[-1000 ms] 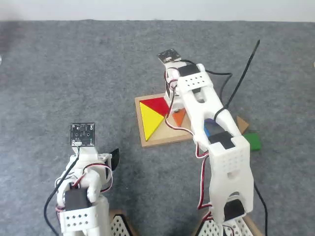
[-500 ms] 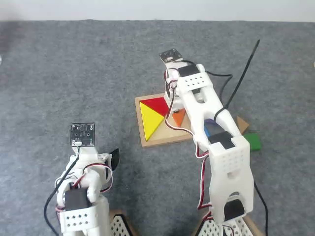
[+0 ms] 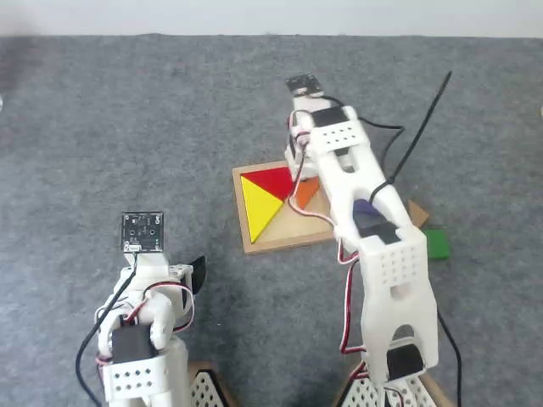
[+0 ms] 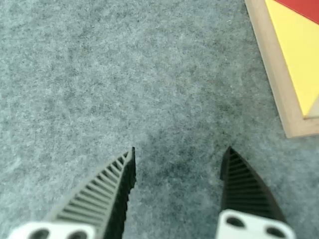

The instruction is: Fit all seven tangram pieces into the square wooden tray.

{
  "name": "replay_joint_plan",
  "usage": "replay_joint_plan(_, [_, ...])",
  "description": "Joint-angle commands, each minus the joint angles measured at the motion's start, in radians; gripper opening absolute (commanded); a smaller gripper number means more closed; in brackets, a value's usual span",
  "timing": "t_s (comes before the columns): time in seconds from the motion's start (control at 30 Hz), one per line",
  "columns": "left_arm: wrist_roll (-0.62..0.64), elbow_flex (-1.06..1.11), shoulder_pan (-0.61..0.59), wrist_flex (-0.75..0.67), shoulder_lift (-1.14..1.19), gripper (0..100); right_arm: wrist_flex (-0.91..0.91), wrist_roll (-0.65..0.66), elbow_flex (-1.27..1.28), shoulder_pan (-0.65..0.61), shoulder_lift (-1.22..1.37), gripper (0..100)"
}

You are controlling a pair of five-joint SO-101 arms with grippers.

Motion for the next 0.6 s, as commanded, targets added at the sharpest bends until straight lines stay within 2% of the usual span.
replay_joint_plan(0.0, [0.008, -0.022, 0.0, 0.005, -0.021, 27, 0.022, -0.012, -0.083, 0.056, 0.019, 21.7])
replay_joint_plan(0.57, [0.008, -0.022, 0.0, 0.005, -0.021, 27, 0.094, -0.021, -0.081, -0.004, -0.134, 21.7])
